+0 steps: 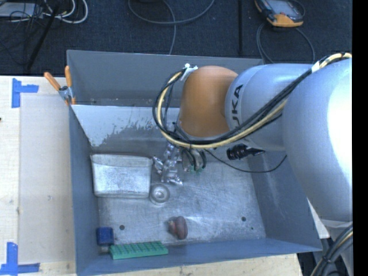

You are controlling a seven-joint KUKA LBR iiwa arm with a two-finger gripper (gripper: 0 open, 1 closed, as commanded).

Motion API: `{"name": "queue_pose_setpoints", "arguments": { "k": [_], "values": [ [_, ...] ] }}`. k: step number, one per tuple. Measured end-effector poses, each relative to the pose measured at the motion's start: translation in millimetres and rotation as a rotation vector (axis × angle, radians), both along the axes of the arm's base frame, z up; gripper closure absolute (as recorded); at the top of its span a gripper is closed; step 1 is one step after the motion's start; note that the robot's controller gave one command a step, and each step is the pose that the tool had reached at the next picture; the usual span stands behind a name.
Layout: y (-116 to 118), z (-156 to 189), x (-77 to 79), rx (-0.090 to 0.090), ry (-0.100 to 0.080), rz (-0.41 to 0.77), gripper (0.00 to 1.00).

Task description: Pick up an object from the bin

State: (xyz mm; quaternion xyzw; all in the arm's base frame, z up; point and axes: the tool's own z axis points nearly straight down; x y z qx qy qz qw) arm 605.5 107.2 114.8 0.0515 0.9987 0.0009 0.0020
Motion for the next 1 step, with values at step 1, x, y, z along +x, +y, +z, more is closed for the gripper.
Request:
{"name": "queue_pose_setpoints", "arguments": {
  "k": [1],
  "values": [
    [-0.1,43.0,1.1,0.0,0.0,0.0,1.0]
  ]
}}
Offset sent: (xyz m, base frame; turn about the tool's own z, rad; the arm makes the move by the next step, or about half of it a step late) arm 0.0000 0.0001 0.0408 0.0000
